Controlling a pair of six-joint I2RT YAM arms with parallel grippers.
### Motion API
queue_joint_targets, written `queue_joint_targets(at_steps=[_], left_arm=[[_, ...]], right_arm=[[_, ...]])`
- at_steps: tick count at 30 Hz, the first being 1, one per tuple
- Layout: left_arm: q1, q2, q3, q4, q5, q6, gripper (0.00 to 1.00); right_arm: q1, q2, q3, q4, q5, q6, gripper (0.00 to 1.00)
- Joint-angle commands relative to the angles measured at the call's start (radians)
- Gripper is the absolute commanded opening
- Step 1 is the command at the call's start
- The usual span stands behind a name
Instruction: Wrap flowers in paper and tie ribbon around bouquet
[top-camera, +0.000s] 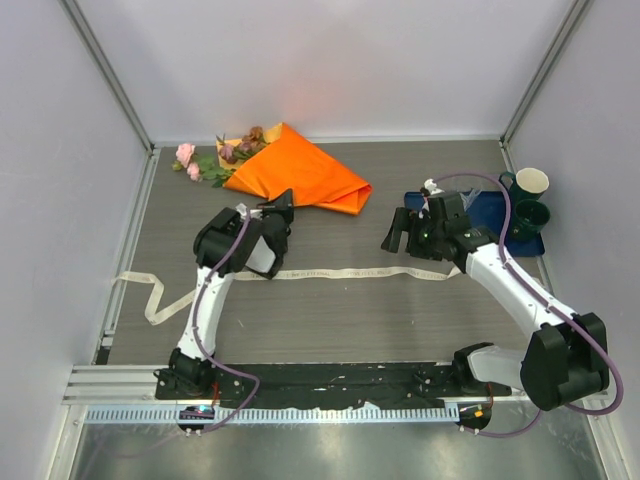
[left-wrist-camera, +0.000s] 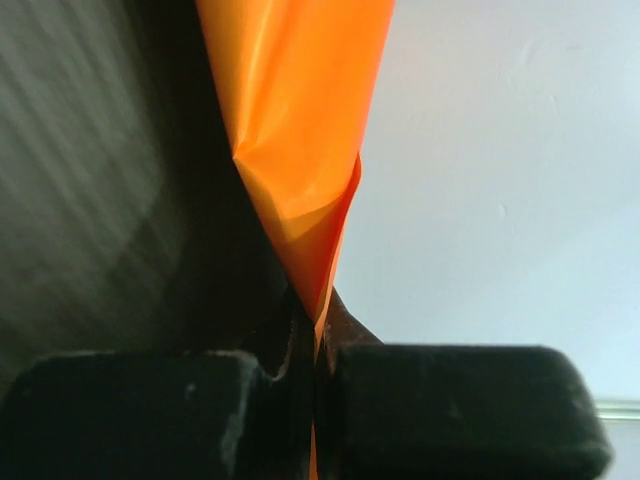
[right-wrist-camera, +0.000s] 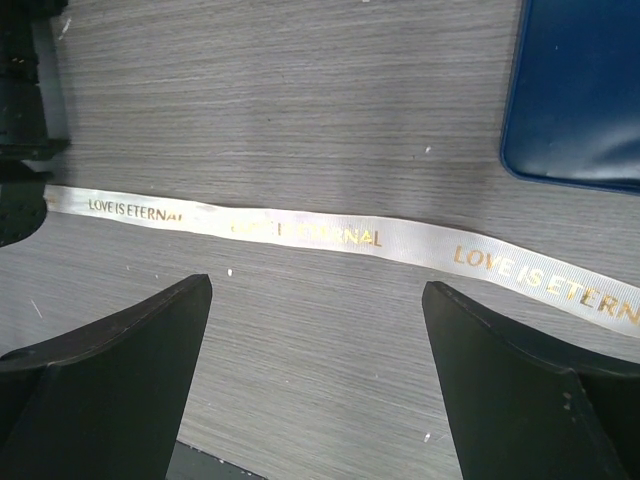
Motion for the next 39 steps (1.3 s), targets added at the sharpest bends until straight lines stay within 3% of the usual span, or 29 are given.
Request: queue_joint_targets(at_steps=[1,9,15,19,26,28,39], left_arm=[[0.033,-0.070,-0.140,0.162,0.158,0.014,0.00],[0.136,-0.208,-0.373,0.149,0.650,-0.138,0.00],[0.243,-0.335,-0.529,0.100,0.902,-0.117,0.00],[0.283,-0.362,-0.561,0.065,1.040,-0.140,0.00],[0.298,-0.398,-0.564,0.059,1.119,-0.207,0.00],[0.302,-0.417,-0.563,0.045,1.128,-0.209,0.00],[0.338,-0.504,-0.559,-0.150,1.301,-0.114,0.00]], right_arm=[[-0.003,-0.023,-0.021,0.041,-0.021,0.020,0.94],[-0.003,-0.055,-0.061,0.047,-0.031,0.024,0.93],[-0.003,-0.055,-0.087,0.051,-0.034,0.021,0.93],[-0.003,-0.031,-0.145,0.099,-0.131,0.069,0.89],[-0.001,0.038,-0.294,0.301,-0.241,0.204,0.56],[0.000,0.077,-0.344,0.381,-0.244,0.230,0.53],[-0.001,0.256,-0.299,0.432,-0.054,0.303,0.45]])
